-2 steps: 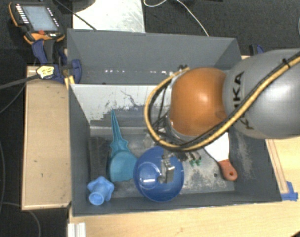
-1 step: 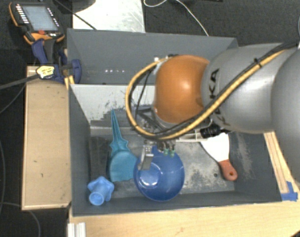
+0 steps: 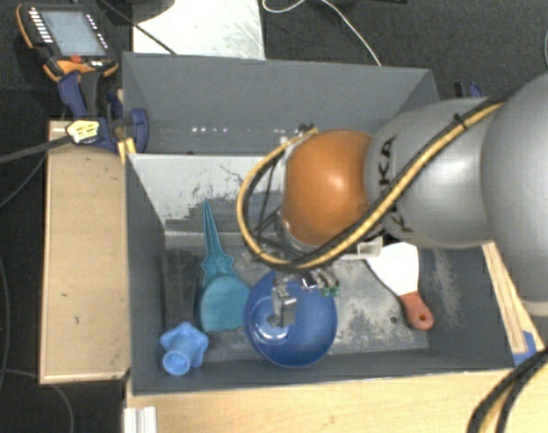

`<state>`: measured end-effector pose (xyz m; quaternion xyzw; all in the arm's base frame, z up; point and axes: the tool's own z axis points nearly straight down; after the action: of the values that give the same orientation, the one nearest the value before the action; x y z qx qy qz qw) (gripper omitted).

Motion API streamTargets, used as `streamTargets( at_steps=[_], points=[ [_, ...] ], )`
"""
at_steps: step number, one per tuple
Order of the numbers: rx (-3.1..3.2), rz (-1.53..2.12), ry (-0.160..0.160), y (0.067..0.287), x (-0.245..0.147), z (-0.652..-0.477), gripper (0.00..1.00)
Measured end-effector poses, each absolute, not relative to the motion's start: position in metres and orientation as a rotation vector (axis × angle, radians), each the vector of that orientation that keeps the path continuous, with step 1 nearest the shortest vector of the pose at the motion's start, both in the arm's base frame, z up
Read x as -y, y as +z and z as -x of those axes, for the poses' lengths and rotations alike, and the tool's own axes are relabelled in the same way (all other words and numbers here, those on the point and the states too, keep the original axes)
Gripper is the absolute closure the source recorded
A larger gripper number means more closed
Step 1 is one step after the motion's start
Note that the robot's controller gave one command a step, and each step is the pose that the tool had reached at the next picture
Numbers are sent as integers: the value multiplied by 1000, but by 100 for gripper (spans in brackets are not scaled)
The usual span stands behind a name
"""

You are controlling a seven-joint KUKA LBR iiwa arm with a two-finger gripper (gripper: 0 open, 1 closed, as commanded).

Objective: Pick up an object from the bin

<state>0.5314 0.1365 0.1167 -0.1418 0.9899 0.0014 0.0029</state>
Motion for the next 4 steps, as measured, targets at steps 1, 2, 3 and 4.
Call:
streamTargets(
  at_steps=[1, 2, 3, 4],
  points=[
    [-3110, 411, 5, 117, -119, -517, 0],
    [-2991, 855, 2, 83, -91, -522, 100],
    [-2993, 851, 2, 83, -91, -522, 100],
    [-2987, 906, 4, 178, -93, -514, 100]
  ],
)
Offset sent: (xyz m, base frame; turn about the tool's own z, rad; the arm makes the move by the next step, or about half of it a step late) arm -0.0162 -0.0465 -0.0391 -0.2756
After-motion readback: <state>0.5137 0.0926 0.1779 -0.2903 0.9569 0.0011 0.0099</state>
